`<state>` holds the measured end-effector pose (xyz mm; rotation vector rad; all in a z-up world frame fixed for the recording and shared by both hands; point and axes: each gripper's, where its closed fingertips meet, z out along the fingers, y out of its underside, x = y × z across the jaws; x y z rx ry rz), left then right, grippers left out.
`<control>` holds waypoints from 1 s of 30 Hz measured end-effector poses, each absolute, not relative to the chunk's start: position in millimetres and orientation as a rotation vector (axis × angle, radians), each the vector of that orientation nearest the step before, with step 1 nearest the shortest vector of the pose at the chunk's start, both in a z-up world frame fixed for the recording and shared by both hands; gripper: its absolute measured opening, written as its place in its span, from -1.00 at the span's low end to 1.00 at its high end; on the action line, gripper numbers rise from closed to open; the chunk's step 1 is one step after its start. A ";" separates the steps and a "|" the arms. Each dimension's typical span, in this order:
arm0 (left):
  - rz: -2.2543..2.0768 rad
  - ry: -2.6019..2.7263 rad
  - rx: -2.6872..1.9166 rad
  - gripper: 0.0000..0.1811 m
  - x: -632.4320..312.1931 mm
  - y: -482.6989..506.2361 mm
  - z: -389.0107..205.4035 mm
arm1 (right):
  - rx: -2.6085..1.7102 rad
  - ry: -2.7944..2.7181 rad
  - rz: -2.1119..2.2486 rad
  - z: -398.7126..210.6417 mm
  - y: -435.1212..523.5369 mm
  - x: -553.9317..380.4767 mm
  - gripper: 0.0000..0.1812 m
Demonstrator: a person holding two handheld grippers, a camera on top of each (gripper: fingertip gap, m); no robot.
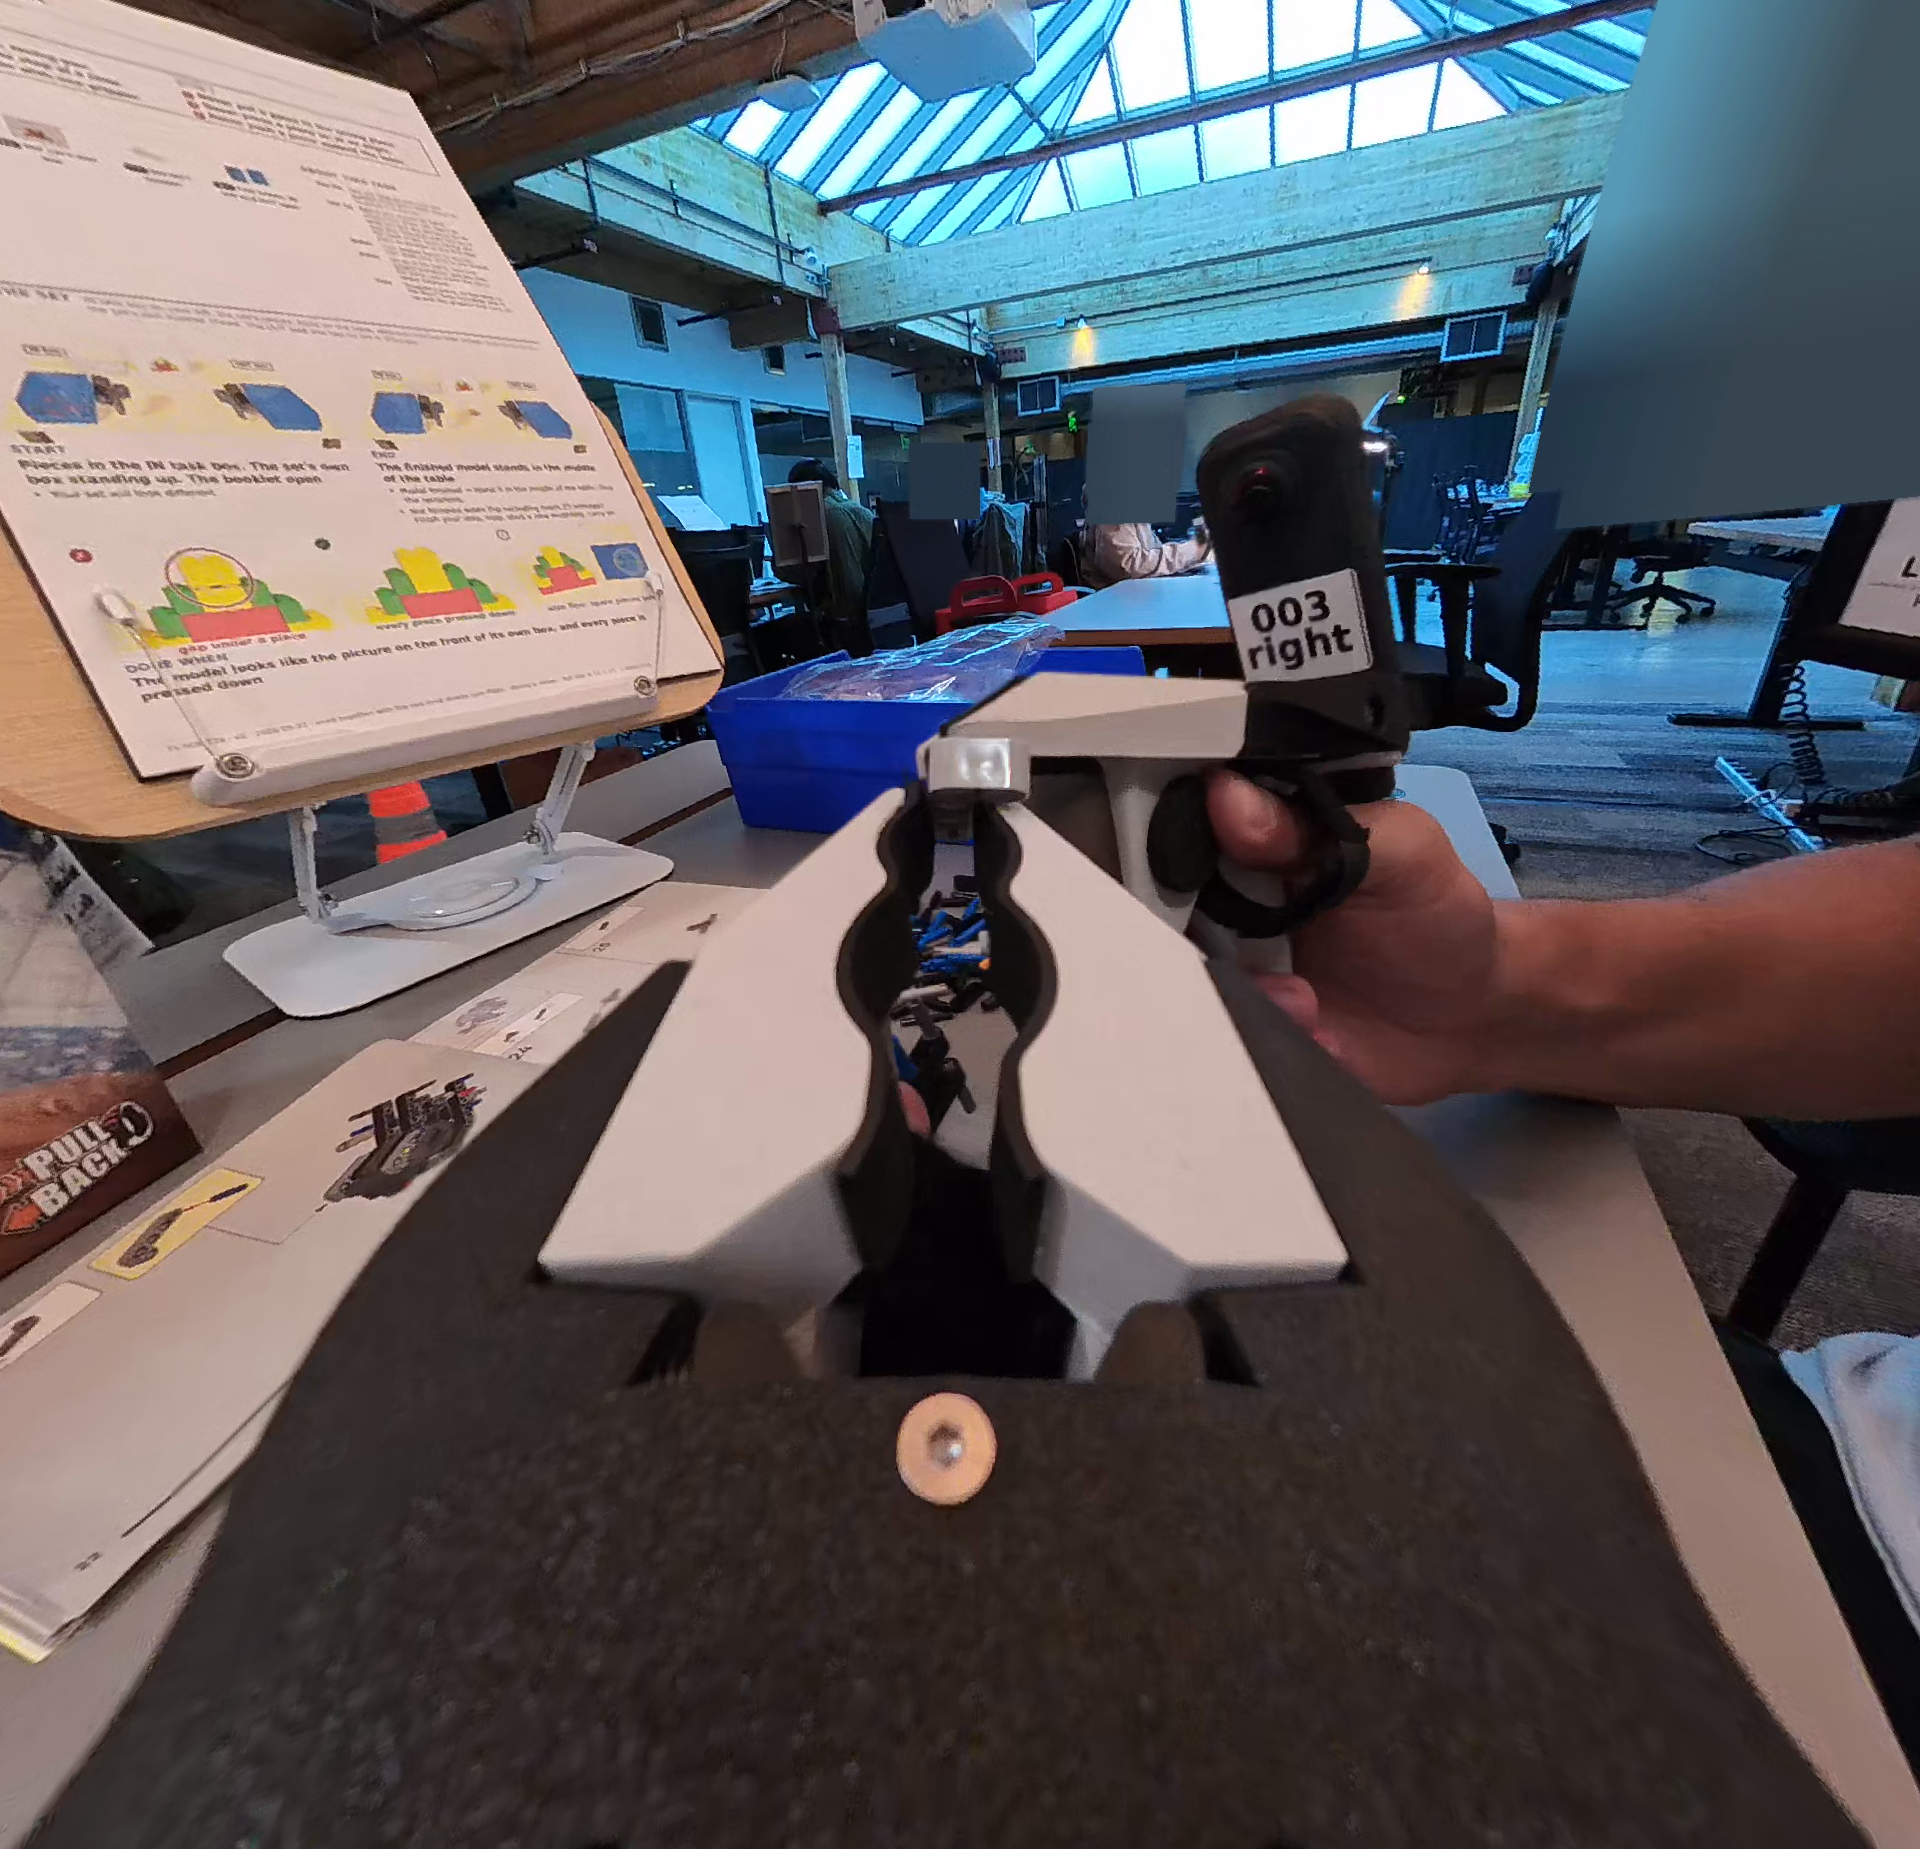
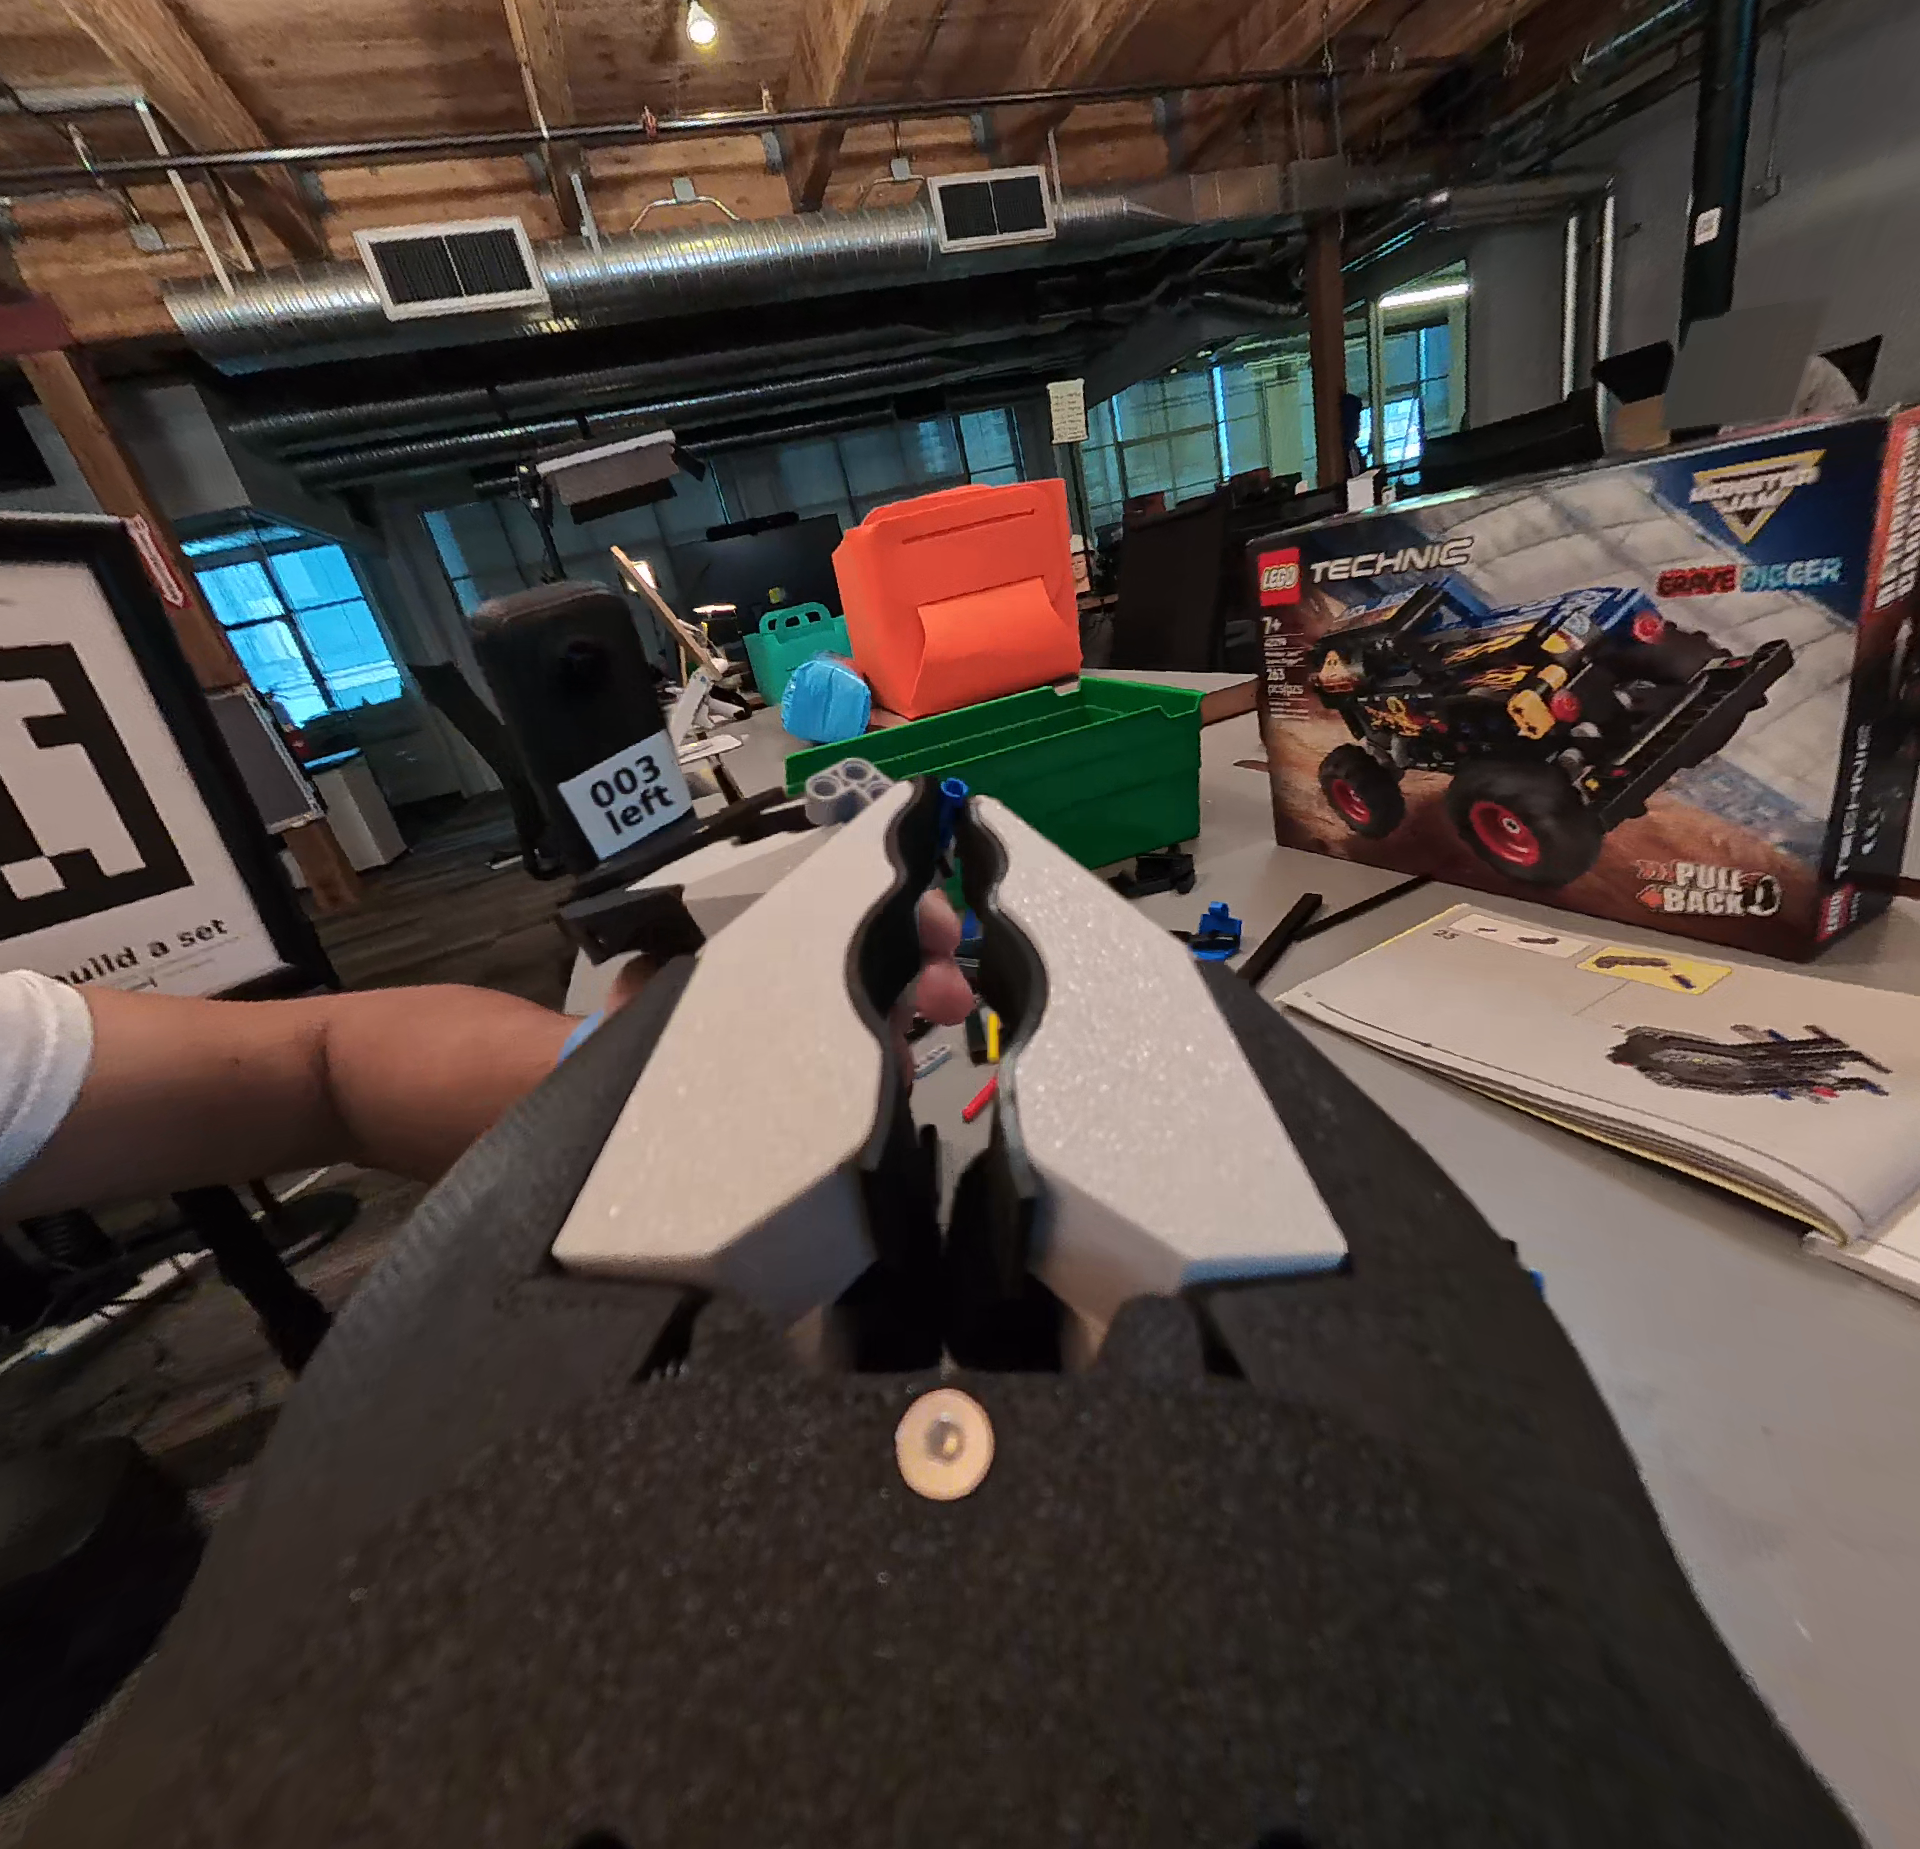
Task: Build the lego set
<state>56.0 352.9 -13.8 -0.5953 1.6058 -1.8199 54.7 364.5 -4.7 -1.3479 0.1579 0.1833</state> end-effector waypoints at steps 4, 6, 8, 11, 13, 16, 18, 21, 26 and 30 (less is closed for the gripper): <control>-1.829 1.614 -0.611 -0.94 56.5 352.6 -16.0 | -1.357 0.161 0.171 -7.2 364.0 55.1 -0.97; -1.846 1.610 -0.625 -0.94 56.8 352.9 -14.7 | -1.351 0.154 0.138 -6.6 363.9 54.8 -0.97; -1.859 1.607 -0.634 -0.94 56.3 352.5 -14.1 | -1.354 0.155 0.128 -7.8 365.0 53.6 -0.97; -1.825 1.610 -0.610 -0.94 55.4 353.3 -14.4 | -1.359 0.151 0.133 -8.5 365.9 52.7 -0.97; -1.806 1.613 -0.603 -0.94 54.8 354.4 -15.7 | -1.362 0.159 0.164 -9.5 366.8 51.9 -0.96; -1.757 1.613 -0.555 -0.93 54.6 355.2 -16.1 | -1.370 0.169 0.221 -9.0 367.4 51.1 -0.96; -1.682 1.602 -0.485 -0.94 53.8 355.5 -16.4 | -1.361 0.165 0.313 -6.0 365.1 48.8 -0.88; -1.600 1.558 -0.416 -0.94 51.1 361.2 -14.5 | -1.298 0.184 0.541 5.9 353.6 49.8 -0.64; -1.595 1.507 -0.232 -0.94 35.4 357.4 -10.4 | -1.381 0.125 1.287 -5.1 349.6 10.5 -0.45; -1.656 1.522 -0.153 -0.94 24.6 347.4 -10.1 | -1.329 0.079 1.449 -7.3 346.5 -0.9 -0.57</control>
